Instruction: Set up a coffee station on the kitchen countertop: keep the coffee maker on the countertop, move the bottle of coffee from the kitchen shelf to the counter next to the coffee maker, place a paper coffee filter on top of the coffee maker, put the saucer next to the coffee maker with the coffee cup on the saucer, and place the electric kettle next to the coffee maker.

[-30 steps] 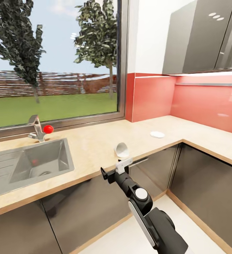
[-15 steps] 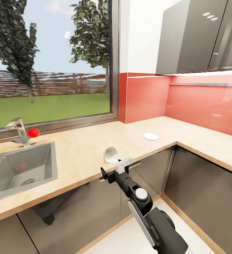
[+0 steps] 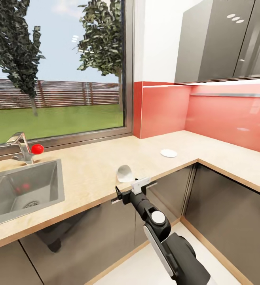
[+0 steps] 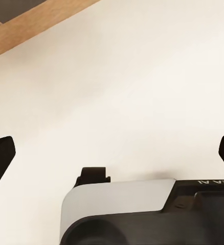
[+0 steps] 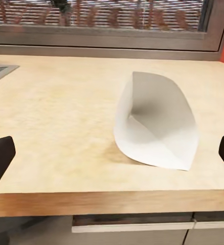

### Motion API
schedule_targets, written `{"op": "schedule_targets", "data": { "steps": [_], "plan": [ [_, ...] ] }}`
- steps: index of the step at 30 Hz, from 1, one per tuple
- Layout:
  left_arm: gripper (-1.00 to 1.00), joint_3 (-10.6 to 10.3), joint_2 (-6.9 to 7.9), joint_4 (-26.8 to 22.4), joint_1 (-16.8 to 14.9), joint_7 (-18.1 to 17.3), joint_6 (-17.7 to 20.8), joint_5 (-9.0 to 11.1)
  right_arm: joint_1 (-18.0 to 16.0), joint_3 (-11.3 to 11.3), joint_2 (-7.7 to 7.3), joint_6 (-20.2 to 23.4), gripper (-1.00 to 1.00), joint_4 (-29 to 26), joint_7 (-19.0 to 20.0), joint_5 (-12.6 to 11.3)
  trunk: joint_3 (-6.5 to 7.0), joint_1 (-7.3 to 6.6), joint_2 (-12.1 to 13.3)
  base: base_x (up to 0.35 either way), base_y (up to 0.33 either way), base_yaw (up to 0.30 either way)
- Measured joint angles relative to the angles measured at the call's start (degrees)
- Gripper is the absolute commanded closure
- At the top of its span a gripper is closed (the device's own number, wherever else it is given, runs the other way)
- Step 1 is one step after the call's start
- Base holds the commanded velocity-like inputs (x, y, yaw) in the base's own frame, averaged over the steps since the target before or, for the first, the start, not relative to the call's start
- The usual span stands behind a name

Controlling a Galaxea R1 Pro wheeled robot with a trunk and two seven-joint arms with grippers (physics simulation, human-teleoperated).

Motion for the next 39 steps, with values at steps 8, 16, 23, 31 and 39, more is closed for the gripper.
{"op": "schedule_targets", "data": {
  "steps": [8,16,23,31,39],
  "plan": [
    [-1.00,0.0,0.04,0.1,0.0,0.0,0.0,0.0,-0.6,-0.1,0.81,0.0,-1.00,4.5,-0.3,0.1,0.00,0.00,0.0,0.003,0.000,0.000],
    [-1.00,0.0,0.04,0.1,0.0,0.0,0.0,0.0,-0.7,-0.1,1.29,0.0,-1.00,5.4,-0.8,0.1,0.00,-0.01,0.0,0.096,0.000,0.000],
    [-1.00,0.2,0.49,0.3,0.0,0.1,0.0,0.0,-0.7,-0.1,1.32,-0.1,-1.00,5.5,-0.8,0.0,0.00,0.00,0.0,0.017,0.000,0.000],
    [-1.00,6.7,3.83,4.0,0.0,-0.1,0.0,7.9,-0.7,-0.2,1.27,-0.1,-1.00,5.3,-0.8,-0.9,0.00,0.00,0.0,0.002,0.000,0.016],
    [-1.00,7.2,3.38,6.1,0.0,-0.2,0.0,11.2,-0.7,-0.3,1.25,-0.1,-1.00,5.1,-0.7,-1.5,0.00,0.00,0.0,0.000,0.000,0.203]
  ]
}}
